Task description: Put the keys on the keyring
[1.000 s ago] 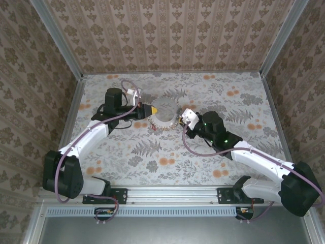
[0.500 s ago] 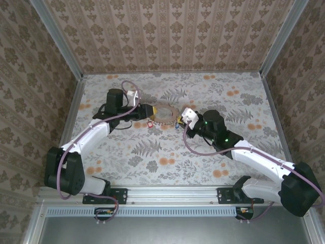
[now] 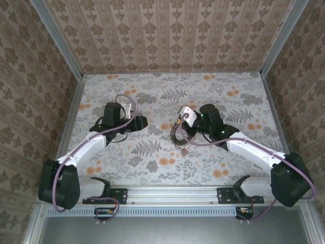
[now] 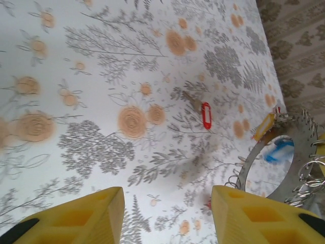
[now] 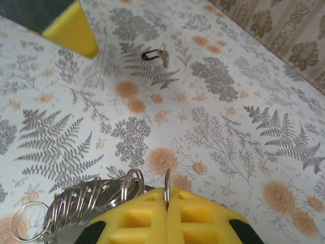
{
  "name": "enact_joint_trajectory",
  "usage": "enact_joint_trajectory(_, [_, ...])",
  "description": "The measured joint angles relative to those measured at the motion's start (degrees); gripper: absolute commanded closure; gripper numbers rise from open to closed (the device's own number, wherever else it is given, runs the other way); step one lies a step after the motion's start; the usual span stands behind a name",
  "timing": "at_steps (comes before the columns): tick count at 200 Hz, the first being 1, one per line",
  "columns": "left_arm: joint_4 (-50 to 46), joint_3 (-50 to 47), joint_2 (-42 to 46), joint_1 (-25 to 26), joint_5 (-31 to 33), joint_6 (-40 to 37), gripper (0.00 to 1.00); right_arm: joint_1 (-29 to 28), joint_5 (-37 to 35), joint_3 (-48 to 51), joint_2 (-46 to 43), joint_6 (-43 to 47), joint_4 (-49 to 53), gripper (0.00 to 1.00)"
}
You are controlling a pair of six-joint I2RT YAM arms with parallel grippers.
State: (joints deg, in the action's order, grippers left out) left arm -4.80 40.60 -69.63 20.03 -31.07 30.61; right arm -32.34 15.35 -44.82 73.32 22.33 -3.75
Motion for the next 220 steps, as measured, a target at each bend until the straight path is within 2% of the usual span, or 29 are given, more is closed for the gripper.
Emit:
enact_joint_trajectory(24, [2.4,-2.5,4.8,-0.3,3.4,-1.4,0.49,-4.5,-4.5,-2.9,2.2,6.7,4.7,1.0])
enact_joint_trajectory(66, [8.2,-5.8,10.8,-0.3,7.3,-6.1,0.49,-18.9,-18.9,-4.2,9.7,20.7,6.1,1.0])
enact_joint_trajectory(91, [10.5,-7.4,12.8,-0.3,8.0,-9.5,0.49,-22.6,-21.0,-2.8,11.3,23.0,5.3,1.0])
enact_joint_trajectory(122, [13.0,-9.6,15.0,-0.3,7.3,-13.9,0.53,-21.5,-18.1,-2.7,10.6,22.2,4.3,1.0])
enact_joint_trajectory(164, [14.9,-10.6,15.8,-0.3,2.3,-20.3,0.61,-11.2,0.1,-1.0,5.6,13.2,0.7,1.0])
enact_joint_trajectory(189, [15.0,-10.5,15.3,-0.3,-2.0,-23.5,0.58,-7.1,6.1,-0.3,4.4,9.8,-0.9,1.0])
enact_joint_trajectory(220, [15.3,-9.7,11.4,0.5,-7.2,-24.5,0.54,-6.9,6.5,0.7,3.9,8.9,-2.0,1.0])
